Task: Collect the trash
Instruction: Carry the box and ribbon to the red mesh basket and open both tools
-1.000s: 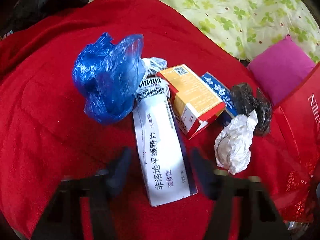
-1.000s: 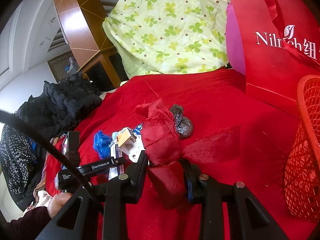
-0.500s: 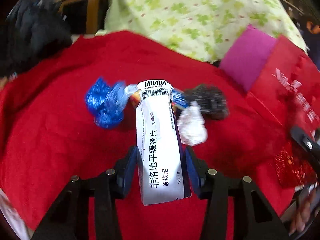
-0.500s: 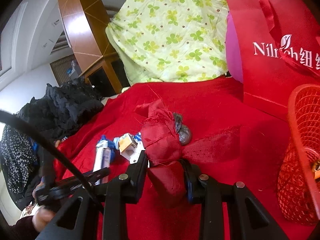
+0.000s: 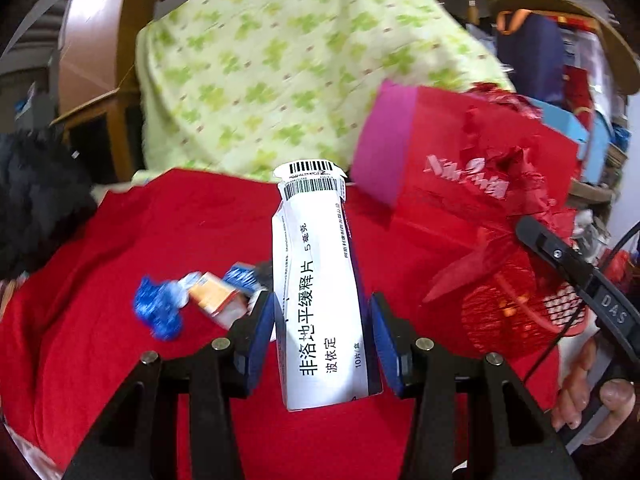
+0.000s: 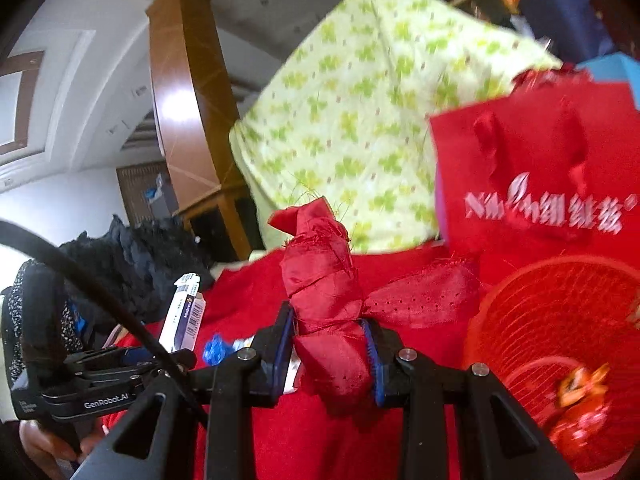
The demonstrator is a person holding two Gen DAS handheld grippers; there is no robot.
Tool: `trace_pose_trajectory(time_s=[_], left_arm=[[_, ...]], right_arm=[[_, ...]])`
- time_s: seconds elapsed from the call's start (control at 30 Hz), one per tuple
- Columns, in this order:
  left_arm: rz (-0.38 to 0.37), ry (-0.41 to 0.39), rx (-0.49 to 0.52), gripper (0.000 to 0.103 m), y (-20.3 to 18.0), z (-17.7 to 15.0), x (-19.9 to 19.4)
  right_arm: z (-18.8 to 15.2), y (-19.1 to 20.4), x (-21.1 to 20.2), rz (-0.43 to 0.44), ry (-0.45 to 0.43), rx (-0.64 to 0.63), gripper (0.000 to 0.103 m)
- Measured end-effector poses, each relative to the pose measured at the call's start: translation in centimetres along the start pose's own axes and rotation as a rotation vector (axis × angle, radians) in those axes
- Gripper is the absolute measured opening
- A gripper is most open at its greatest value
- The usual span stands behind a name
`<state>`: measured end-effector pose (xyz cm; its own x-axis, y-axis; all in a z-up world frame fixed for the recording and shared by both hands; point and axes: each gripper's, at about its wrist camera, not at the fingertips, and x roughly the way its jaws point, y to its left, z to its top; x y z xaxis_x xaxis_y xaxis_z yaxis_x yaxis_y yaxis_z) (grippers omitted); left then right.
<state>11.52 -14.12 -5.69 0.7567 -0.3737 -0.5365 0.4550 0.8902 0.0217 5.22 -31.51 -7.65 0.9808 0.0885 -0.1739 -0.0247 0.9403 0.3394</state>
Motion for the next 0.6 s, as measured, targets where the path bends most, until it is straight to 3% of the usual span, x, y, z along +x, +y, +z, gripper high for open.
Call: trace_pose_trajectory(time_s=[0.33, 0.6], left_arm=[[-0.129, -0.045, 0.094, 0.05, -7.1, 2.2, -0.9], [-0.261, -0.031, 0.155, 0.05, -12.2, 3.5, -0.4]], right_arm=[[1.4, -4.8, -5.1, -0.087, -0.109, 0.068, 0.033], [1.9, -8.5, -8.1, -0.146, -0.165, 0.141, 0.033]])
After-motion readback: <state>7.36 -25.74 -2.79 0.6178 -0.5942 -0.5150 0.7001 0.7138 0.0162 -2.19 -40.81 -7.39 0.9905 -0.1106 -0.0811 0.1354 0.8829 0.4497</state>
